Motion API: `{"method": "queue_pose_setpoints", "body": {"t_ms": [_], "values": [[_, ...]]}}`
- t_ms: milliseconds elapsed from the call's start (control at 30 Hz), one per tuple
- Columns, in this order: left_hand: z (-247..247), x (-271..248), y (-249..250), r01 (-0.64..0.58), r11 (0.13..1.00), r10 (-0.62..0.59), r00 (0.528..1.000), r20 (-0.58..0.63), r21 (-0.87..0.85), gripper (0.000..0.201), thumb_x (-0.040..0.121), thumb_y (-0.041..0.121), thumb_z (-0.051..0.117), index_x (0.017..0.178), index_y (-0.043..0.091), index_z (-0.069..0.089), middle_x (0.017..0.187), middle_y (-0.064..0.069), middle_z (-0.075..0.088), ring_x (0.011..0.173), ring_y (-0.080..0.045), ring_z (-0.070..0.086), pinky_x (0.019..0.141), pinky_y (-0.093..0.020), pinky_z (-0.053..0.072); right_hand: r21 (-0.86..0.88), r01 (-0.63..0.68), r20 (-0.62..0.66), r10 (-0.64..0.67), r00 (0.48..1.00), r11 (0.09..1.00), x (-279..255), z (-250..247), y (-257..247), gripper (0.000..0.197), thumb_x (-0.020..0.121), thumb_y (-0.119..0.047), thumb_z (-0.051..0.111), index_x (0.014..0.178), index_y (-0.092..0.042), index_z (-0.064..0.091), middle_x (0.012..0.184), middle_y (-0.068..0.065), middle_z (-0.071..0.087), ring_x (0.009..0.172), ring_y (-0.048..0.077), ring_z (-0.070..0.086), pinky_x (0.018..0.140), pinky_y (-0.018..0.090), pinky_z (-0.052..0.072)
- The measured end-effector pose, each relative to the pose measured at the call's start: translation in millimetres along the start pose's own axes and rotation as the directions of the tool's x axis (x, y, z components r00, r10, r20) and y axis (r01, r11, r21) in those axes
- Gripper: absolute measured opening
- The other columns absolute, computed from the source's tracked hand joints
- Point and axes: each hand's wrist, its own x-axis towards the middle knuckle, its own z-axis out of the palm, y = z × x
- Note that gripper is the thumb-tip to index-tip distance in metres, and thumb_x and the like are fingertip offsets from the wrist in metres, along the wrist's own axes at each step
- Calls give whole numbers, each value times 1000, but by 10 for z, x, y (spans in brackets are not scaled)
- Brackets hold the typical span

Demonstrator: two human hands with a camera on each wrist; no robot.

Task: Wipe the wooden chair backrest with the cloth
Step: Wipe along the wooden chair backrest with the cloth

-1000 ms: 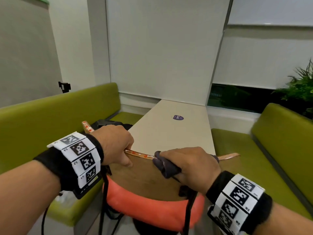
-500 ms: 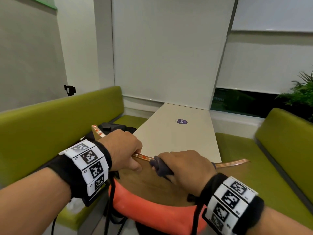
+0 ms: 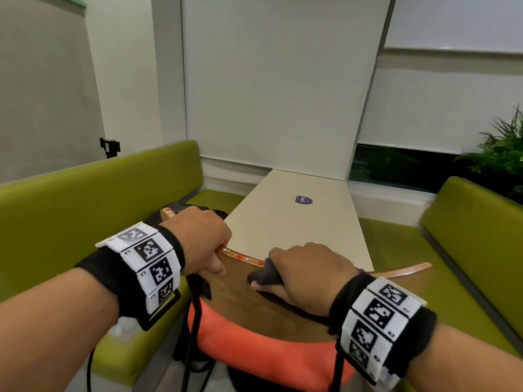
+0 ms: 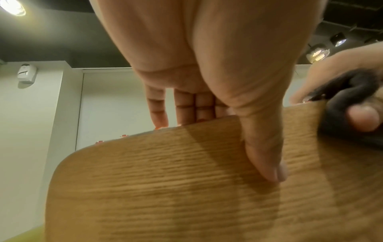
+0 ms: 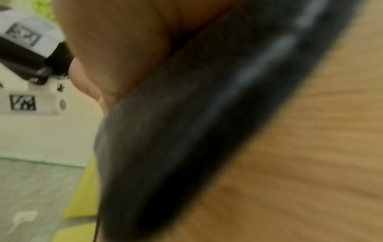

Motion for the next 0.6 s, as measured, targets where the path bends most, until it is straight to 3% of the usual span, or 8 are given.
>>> {"method": "queue_pose_setpoints", "body": {"t_ms": [67,200,300,367,433,500,600], "values": [[-9,7,-7,-3,1000,3,1000,-2,-5,39,76,59,63,90,24,59,100,4,63,92,-19,59,76,-32,46,4,-10,-94,10,996,1000,-62,115,6,21,93,-57,41,91,-36,44,97,0,64,86,27,60,67,34,42],[3,15,-30,-16,999,15,1000,-24,-36,37,75,60,65,85,25,56,96,4,62,90,-18,59,78,-33,50,61,48,-278,-29,960,997,-146,255,86,17,91,-44,58,102,-31,58,90,-6,69,80,20,64,67,31,46],[45,36,-63,-25,999,24,999,-43,-43,42,72,63,65,87,24,61,93,4,63,87,-19,60,80,-37,53,185,10,-167,22,986,983,-150,79,115,25,84,-38,67,107,-33,58,95,-8,70,87,16,62,72,31,46],[69,46,-74,-29,999,27,998,-55,-40,44,71,65,64,88,24,61,93,5,63,87,-18,60,80,-38,53,121,-92,40,88,995,988,-52,-8,97,30,76,-43,73,98,-31,57,91,-6,65,85,19,59,71,32,45],[74,56,-78,-33,999,32,998,-58,-26,44,72,65,63,89,25,60,94,5,63,87,-19,60,80,-39,53,42,-153,170,144,975,987,98,-31,33,36,72,-56,72,90,-29,58,86,-7,63,80,19,59,73,34,50],[73,55,-80,-31,999,30,998,-46,-21,44,72,65,63,90,25,60,96,4,63,88,-19,60,81,-39,53,11,-130,190,126,974,991,207,-19,-39,43,75,-66,62,94,-28,64,89,-4,68,79,20,61,75,36,52],[53,41,-65,-24,999,23,999,-40,-35,42,72,63,64,86,24,60,91,3,63,86,-19,60,78,-38,53,-39,-63,45,65,997,997,150,46,-101,36,87,-63,51,105,-34,62,97,-4,67,82,21,60,68,32,45]]}}
